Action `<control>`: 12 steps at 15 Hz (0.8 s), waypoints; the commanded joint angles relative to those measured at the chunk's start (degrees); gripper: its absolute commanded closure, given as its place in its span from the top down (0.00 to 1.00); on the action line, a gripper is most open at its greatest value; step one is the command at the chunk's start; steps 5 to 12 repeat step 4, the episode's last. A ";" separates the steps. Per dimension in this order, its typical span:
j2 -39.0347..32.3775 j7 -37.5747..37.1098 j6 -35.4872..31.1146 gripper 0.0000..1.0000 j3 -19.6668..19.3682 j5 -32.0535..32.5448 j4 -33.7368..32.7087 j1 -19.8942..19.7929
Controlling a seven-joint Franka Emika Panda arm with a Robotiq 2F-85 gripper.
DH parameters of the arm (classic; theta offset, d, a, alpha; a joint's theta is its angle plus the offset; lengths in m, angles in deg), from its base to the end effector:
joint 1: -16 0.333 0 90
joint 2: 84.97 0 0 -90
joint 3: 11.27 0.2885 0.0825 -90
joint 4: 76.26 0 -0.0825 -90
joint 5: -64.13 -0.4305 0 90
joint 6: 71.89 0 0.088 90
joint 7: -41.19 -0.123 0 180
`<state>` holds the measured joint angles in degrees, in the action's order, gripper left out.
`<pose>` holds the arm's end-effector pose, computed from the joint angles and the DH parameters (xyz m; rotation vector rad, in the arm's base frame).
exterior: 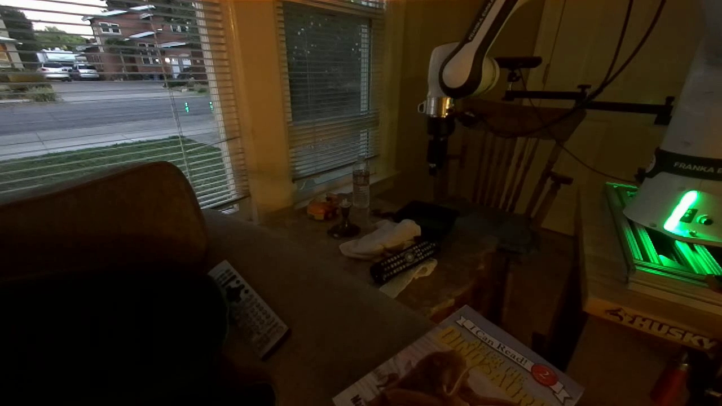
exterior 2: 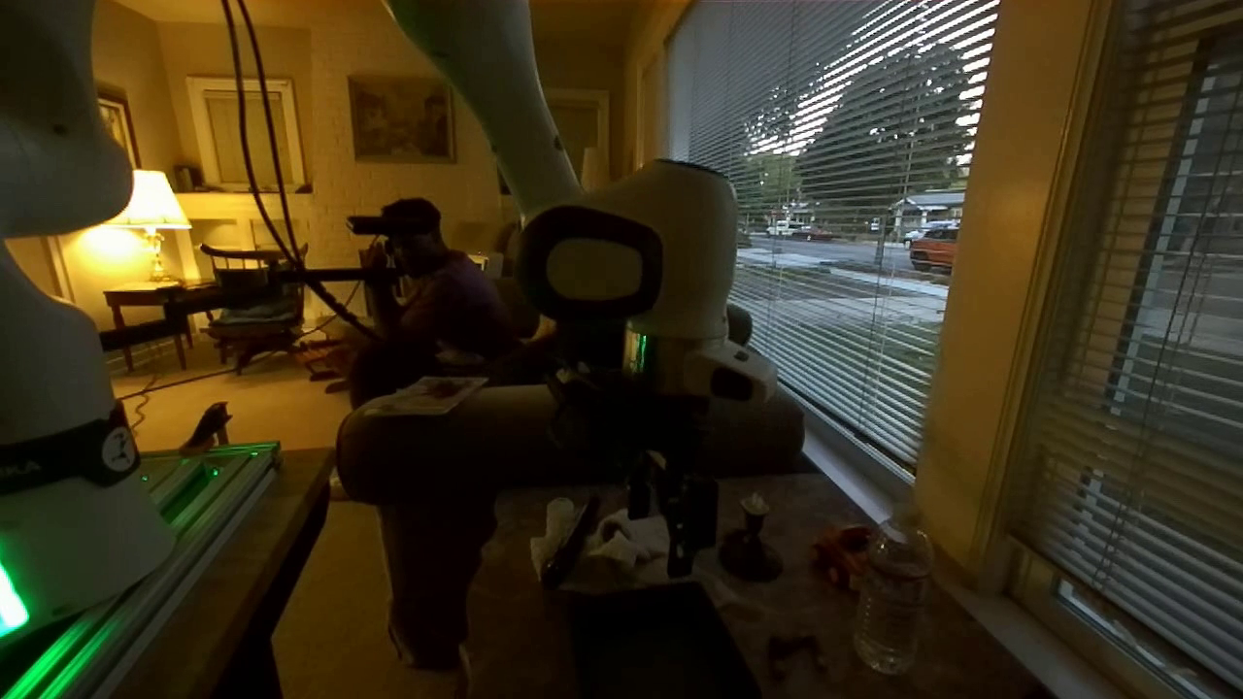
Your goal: Empty the contents of the black container onto the table
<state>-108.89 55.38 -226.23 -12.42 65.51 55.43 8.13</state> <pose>0.5239 -0.0837 0.0804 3.1228 0.1777 -0.0397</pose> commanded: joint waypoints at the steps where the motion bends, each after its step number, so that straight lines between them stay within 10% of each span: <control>1: 0.31 -0.47 0.16 1.00 -0.45 0.80 0.23 0.43; 12: 0.38 -0.56 0.16 1.00 -0.80 1.18 0.33 0.73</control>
